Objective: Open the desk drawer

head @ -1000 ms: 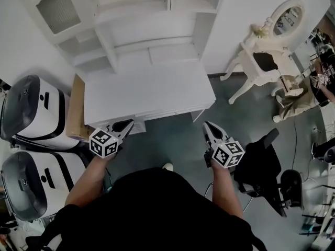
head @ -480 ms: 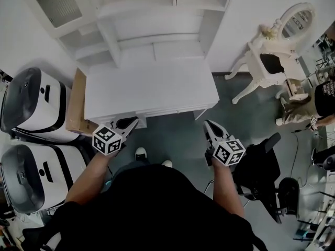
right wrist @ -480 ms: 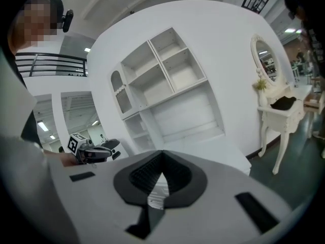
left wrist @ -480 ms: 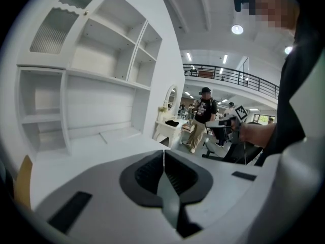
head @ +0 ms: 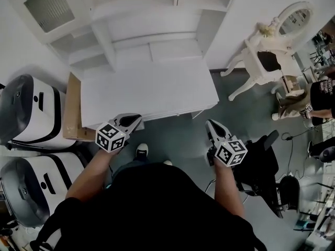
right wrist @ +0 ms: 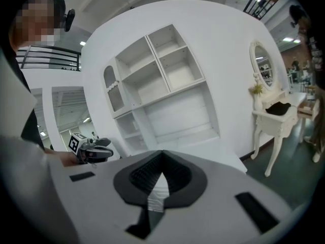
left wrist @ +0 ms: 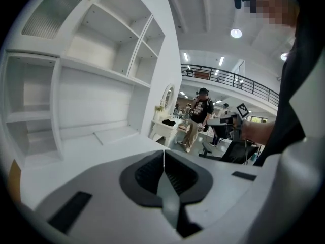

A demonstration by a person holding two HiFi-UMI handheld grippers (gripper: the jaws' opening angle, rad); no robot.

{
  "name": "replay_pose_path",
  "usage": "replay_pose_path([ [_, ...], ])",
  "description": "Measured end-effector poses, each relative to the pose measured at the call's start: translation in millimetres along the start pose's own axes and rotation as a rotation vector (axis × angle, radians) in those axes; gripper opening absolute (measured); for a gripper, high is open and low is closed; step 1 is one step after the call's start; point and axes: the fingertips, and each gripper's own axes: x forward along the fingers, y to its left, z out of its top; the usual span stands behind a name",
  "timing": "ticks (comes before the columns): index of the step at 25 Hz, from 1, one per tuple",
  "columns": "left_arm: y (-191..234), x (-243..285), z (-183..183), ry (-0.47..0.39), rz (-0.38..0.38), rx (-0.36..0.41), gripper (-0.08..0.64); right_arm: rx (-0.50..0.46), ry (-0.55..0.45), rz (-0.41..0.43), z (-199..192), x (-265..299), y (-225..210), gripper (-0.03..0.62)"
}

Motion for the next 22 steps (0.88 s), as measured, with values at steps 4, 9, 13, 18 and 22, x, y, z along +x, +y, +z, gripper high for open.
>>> replay_pose_path([
  [4,24.6,11.4,15.9,-0.002,-0.05,0.023,0.012,0.013,0.003,-0.043,4.8,16.4,3.5,0.002],
  [9,60.3,23.1,25.9,0.003,-0.111,0.037,0.012,0.016,-0.005,-0.092,12.0,41.3,15.3,0.002],
  [13,79.4,30.8,33.3,0.005,-0.167,0.049,0.012,0.019,-0.006,-0.142,15.2,50.6,23.1,0.002],
  [18,94.7,40.7,42.9,0.004,-0.241,0.075,0.012,0.037,-0.019,-0.22,15.1,53.0,27.0,0.002],
  [22,103.3,47.2,36.9,0.019,-0.292,0.071,0.012,0.058,-0.016,-0.274,9.1,57.0,29.6,0.002],
])
